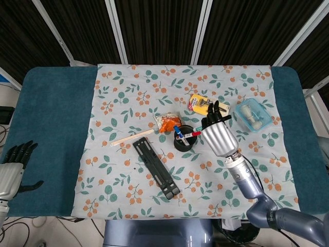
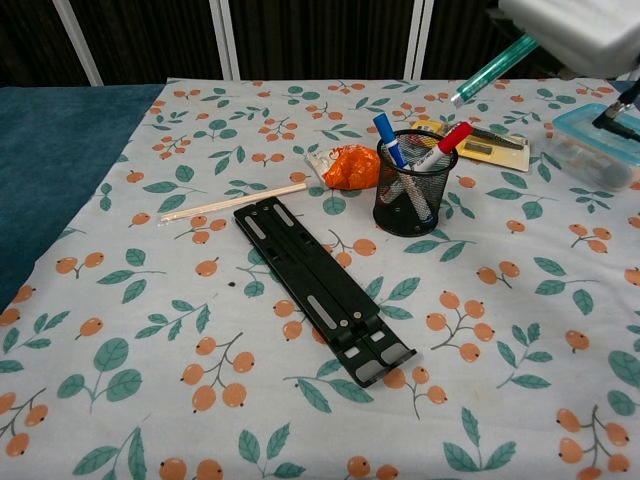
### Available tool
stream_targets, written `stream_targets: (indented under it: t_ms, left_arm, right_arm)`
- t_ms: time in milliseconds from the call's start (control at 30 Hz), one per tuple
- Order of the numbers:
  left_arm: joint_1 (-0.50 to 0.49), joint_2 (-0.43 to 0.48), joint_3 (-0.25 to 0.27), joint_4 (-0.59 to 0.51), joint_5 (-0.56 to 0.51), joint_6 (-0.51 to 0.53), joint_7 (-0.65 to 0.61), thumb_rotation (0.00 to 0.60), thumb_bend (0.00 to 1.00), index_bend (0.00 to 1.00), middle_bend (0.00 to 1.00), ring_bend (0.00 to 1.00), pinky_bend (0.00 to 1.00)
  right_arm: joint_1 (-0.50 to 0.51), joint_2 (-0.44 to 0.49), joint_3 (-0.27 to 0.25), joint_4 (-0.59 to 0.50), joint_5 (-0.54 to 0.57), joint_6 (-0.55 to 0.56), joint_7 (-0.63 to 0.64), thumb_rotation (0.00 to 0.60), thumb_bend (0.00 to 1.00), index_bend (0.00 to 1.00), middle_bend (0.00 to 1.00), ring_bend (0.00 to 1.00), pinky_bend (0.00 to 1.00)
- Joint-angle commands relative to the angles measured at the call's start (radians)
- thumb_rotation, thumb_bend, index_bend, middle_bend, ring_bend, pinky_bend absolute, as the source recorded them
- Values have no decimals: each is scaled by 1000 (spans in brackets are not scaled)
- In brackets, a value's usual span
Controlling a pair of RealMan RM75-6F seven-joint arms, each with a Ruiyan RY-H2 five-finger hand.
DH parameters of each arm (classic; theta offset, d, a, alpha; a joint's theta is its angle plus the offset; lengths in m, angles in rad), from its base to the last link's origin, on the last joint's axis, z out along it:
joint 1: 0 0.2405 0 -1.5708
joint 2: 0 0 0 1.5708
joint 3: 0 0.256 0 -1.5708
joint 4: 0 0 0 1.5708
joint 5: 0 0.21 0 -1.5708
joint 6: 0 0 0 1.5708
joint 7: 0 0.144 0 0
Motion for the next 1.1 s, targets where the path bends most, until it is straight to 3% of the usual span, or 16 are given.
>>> stream_targets:
  t_ms: [33,433,567,700,900,1100]
  left_arm:
    - [-2,0,-2,-2,-4,-1,4,600,33,0,0,0,0]
    - [-6,9,-3,-14,-15,-14,-11,600,33,0,0,0,0]
    - [-7,10,-3,-14,-16,-16,-13,600,32,0,0,0,0]
    - [-9,13,-1,-18,-19,-24,-14,600,33,0,0,0,0]
    - [-10,17,-1,-25,-24,-29,-11,600,33,0,0,0,0]
    - [-12,17,-2,-27,-31,-33,-5,600,32,0,0,0,0]
  right_arm:
    - [9,-39,-23,45,-24,-14,-24,600,580,654,515,243,219]
    - [33,-132,-56,150,-63,-62,-77,600,571,654,505,242,220]
    - [32,-154,-65,168,-73,-64,-81,600,526,635,483,239,218]
    - [37,-168,-74,182,-93,-66,-72,600,364,513,393,196,212]
    - [41,-191,-71,201,-115,-52,-51,600,235,260,193,76,198]
    - [39,-196,-59,201,-120,-39,-34,600,198,202,149,51,194]
